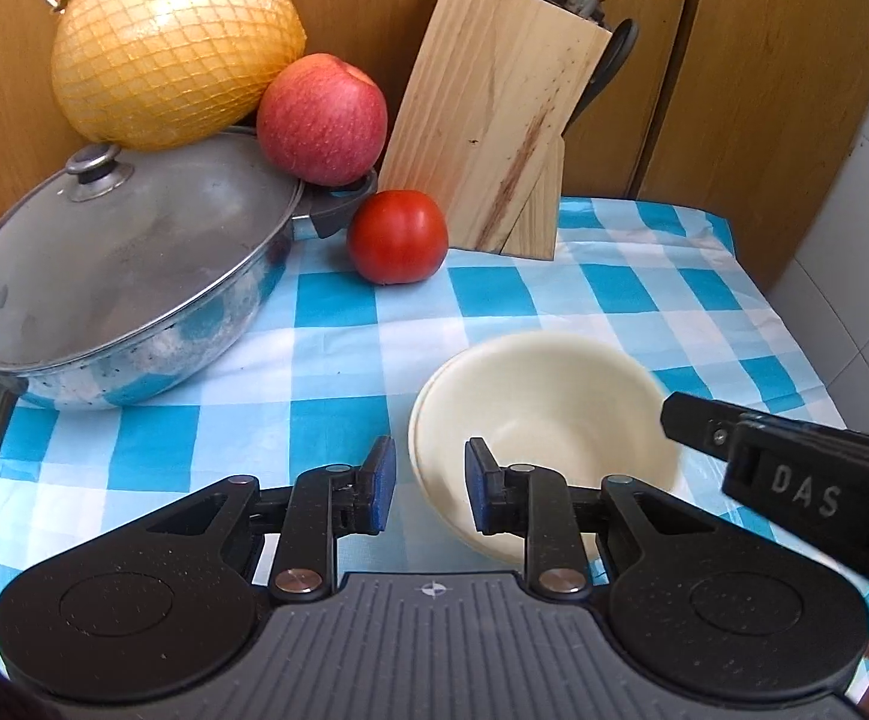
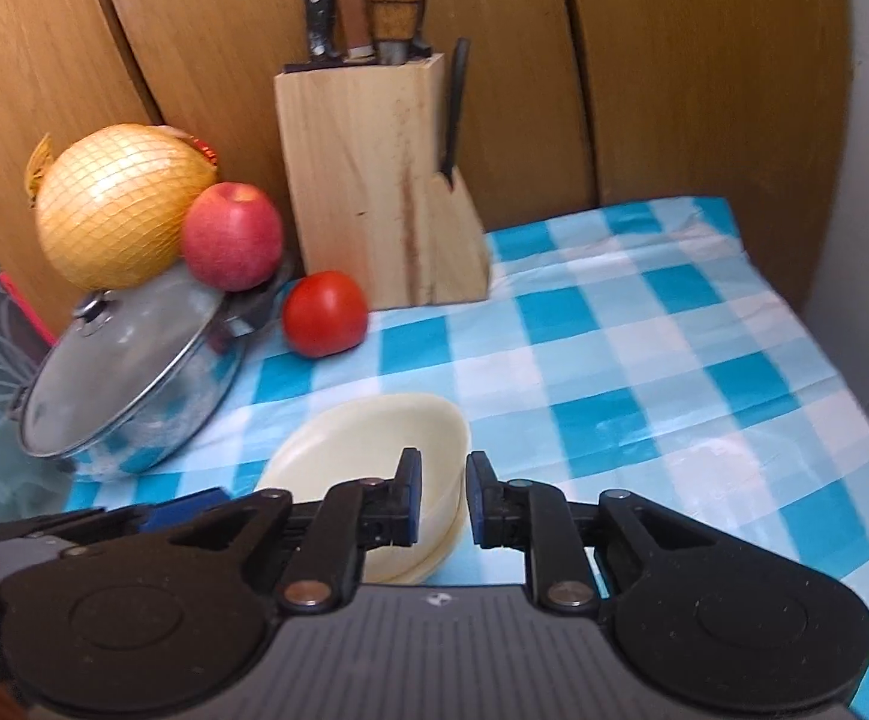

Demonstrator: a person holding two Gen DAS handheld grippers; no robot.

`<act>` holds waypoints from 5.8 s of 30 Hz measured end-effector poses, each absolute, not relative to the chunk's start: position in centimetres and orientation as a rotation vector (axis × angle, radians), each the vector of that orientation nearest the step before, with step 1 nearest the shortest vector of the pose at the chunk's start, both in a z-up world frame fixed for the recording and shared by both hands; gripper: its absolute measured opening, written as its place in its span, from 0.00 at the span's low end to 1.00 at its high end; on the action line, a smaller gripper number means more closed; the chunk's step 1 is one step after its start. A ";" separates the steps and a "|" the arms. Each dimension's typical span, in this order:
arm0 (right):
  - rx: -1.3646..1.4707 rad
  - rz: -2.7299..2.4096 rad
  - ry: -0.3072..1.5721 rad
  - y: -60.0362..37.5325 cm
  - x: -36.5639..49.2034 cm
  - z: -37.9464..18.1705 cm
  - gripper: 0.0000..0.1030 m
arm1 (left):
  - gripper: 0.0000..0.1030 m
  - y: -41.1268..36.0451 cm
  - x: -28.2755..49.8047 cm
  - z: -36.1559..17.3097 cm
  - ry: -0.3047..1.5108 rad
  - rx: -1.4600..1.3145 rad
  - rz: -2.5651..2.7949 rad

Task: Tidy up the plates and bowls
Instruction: 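Lower the small cream bowl into the stacked bowl with both tools, then open both tools to release the small bowl and hold near its rim, then grip the rim of the nested cream bowls with both tools, then lift the nested cream bowls with both tools toward the pink-flower plates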

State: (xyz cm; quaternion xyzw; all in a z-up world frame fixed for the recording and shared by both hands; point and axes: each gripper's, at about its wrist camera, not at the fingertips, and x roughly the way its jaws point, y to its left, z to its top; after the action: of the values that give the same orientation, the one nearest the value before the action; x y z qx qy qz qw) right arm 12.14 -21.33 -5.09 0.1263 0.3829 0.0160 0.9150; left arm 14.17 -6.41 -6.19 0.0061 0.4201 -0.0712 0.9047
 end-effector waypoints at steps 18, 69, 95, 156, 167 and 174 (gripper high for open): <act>0.279 0.002 0.790 -22.8 12.6 -5.8 0.34 | 0.65 -6.2 14.6 -6.5 0.869 -0.002 -0.160; 0.335 0.031 0.885 -22.7 15.2 -8.8 0.34 | 0.65 -6.7 17.1 -8.3 0.929 0.017 -0.140; 0.404 0.110 0.975 -22.4 15.7 -10.5 0.15 | 0.26 -7.8 17.2 -9.5 0.993 0.047 -0.166; 0.403 0.113 0.844 -22.7 13.5 -6.6 0.15 | 0.26 -7.5 15.0 -6.4 0.879 0.018 -0.201; 0.389 0.121 0.805 -22.7 12.0 -5.0 0.15 | 0.29 -7.6 13.3 -4.8 0.845 0.020 -0.209; 0.383 0.134 0.766 -22.6 10.7 -3.6 0.15 | 0.33 -7.5 11.8 -3.2 0.802 0.016 -0.222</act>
State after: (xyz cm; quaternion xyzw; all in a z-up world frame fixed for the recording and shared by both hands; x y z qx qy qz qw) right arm 10.66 -22.63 -3.60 0.1857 0.3711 0.0648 0.9075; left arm 11.80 -7.50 -3.21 0.0080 0.3894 -0.1077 0.9147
